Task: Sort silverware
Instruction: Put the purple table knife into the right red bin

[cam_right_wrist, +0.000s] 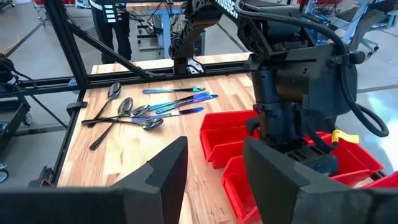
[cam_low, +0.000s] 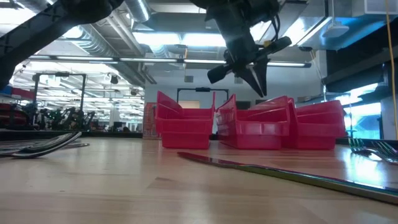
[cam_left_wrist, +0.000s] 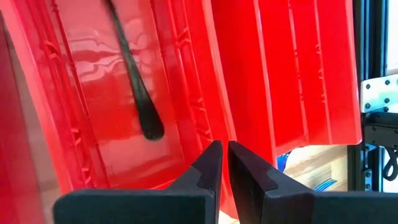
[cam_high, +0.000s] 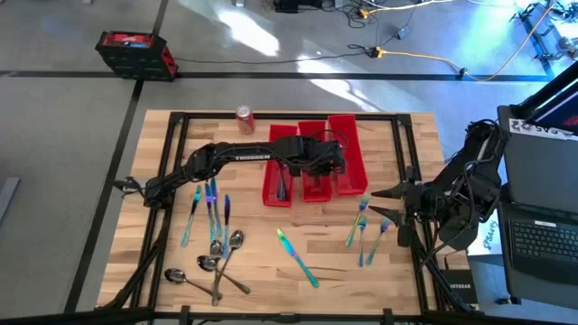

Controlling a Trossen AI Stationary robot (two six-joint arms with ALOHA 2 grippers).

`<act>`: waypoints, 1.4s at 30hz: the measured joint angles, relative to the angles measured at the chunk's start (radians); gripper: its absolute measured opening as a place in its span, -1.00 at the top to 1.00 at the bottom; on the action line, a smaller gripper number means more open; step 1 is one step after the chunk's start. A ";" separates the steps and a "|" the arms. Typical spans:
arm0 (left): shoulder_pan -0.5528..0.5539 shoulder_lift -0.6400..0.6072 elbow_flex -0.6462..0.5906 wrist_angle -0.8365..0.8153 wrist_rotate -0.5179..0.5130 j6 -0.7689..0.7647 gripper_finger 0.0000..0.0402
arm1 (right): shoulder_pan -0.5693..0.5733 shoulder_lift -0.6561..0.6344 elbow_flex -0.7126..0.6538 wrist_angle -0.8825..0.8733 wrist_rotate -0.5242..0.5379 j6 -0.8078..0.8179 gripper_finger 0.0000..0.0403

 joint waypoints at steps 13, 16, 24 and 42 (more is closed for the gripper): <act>-0.063 -0.014 0.010 0.046 -0.112 0.251 0.94 | 0.000 0.010 0.000 -0.003 -0.075 0.014 0.30; -0.091 -0.042 0.010 -0.014 -0.209 0.284 0.94 | -0.001 0.037 -0.001 -0.034 -0.087 0.011 0.30; -0.194 -0.174 0.012 -0.358 -0.486 0.320 0.94 | -0.094 0.122 -0.001 -0.047 -0.061 0.069 0.30; -0.564 -0.233 -0.047 -0.576 -0.784 0.389 1.00 | -0.413 0.408 -0.001 0.185 -0.460 0.211 0.30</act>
